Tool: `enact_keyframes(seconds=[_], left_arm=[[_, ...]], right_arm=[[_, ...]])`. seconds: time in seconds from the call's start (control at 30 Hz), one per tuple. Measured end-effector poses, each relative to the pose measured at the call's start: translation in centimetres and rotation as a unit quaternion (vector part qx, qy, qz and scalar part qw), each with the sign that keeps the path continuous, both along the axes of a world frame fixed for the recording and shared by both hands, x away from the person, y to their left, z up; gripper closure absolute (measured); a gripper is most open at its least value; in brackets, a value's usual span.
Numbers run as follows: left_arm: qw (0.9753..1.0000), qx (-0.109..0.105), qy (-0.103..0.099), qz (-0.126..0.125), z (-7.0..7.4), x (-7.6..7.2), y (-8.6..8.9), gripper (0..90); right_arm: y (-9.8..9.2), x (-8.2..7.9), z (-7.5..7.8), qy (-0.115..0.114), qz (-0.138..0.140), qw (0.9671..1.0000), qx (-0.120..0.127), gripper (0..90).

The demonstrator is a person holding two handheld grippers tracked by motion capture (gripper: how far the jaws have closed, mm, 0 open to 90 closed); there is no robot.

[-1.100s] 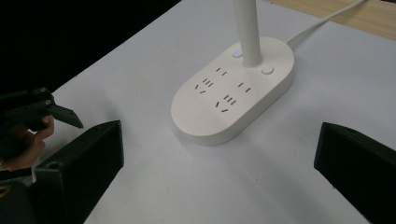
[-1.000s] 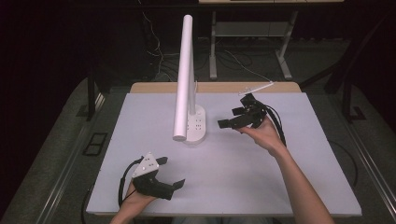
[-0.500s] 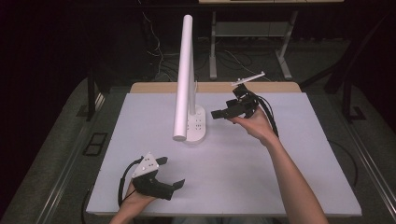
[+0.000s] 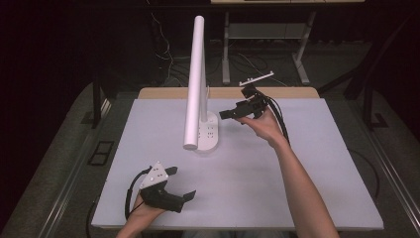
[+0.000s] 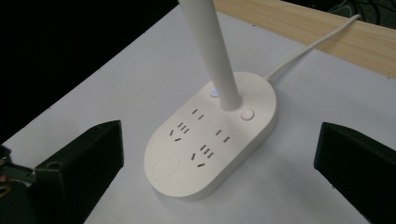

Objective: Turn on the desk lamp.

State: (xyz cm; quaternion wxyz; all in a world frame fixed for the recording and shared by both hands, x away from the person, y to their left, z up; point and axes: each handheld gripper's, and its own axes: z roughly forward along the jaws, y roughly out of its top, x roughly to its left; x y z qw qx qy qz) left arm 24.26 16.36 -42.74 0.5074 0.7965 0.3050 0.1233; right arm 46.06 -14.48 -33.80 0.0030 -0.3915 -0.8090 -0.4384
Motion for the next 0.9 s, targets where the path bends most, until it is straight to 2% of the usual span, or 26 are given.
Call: enact_keyframes(seconds=[0.03, 0.17, 0.27, 0.43, 0.47, 0.5, 0.6, 0.9], left_arm=[[1.0, 0.0, 0.0, 0.0, 0.0, 0.0, 0.0, 0.0], [1.0, -0.003, 0.0, 0.0, 0.0, 0.0, 0.0, 0.0], [1.0, -0.005, 0.001, 0.0, 0.0, 0.0, 0.0, 0.0], [1.0, -0.005, 0.0, 0.001, 0.0, -0.1, 0.0, 0.0], [1.0, -0.005, 0.0, 0.001, 0.0, -0.1, 0.0, 0.0], [1.0, -0.007, 0.0, 0.001, 0.0, -0.1, 0.0, 0.0], [1.0, -0.007, -0.001, 0.001, 0.0, -0.1, 0.0, 0.0], [1.0, -0.006, 0.001, 0.0, 0.1, -0.1, 0.1, 0.0]], right_arm=[[0.1, 0.2, -0.1, 0.0, -0.003, 1.0, -0.003, 1.2], [0.3, 0.7, -0.4, -0.003, -0.01, 0.9999, 0.006, 13.1], [0.5, 1.1, -0.5, -0.009, -0.014, 0.9998, 0.013, 16.3], [0.9, 1.7, -1.0, -0.008, -0.014, 0.9994, 0.032, 30.7], [0.9, 1.7, -1.0, -0.008, -0.014, 0.9994, 0.032, 30.7], [1.2, 1.9, -1.4, -0.006, -0.015, 0.9994, 0.032, 36.0], [1.5, 2.3, -2.0, -0.004, -0.017, 0.9993, 0.034, 43.5], [2.1, 3.1, -3.5, 0.002, -0.04, 0.9977, 0.055, 57.1]])
